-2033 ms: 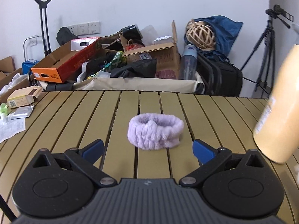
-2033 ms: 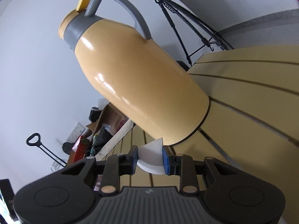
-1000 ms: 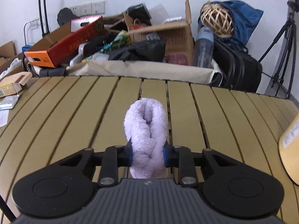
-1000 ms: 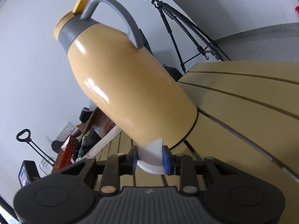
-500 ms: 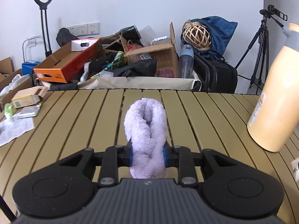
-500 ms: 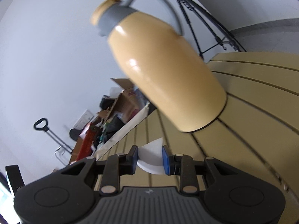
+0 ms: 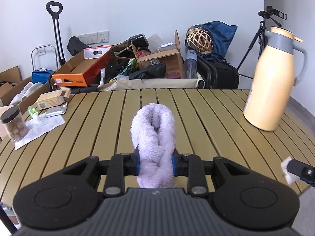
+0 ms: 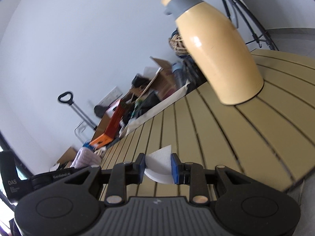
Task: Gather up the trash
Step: 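Carry the headband and paper scrap down over the black bin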
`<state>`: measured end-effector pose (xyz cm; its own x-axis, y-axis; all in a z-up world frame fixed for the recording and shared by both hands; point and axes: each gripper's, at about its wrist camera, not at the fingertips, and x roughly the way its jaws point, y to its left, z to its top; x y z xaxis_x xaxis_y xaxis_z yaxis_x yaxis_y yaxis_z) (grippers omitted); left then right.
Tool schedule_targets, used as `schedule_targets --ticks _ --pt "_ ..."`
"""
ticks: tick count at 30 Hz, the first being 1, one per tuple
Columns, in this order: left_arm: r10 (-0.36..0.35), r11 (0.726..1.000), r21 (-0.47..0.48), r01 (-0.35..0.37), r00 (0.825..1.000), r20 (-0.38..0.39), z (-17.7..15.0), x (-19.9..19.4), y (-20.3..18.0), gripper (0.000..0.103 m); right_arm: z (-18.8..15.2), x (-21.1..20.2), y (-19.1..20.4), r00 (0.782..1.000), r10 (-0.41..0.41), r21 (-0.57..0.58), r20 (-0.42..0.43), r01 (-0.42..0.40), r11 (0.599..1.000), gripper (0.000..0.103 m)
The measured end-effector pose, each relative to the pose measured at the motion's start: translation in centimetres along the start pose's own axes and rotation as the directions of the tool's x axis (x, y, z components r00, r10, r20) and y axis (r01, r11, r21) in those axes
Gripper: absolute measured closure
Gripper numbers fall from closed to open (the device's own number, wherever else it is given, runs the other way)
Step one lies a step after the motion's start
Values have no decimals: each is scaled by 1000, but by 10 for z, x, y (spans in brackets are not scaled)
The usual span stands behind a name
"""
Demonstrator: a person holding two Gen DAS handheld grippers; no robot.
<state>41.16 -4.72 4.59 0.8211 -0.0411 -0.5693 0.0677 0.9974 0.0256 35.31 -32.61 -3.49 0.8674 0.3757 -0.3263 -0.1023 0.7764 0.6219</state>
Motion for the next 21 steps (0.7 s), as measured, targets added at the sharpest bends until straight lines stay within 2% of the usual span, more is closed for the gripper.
schedule_targets --ticks 11,21 --pt "-21 1000 -16 21 1000 -13 -55 -72 11 75 -46 -49 47 997 -4 -106 -73 -4 994 77" --pt "-33 999 6 34 998 -61 -113 -103 7 75 -90 -72 63 986 -46 -174 -162 17 985 77"
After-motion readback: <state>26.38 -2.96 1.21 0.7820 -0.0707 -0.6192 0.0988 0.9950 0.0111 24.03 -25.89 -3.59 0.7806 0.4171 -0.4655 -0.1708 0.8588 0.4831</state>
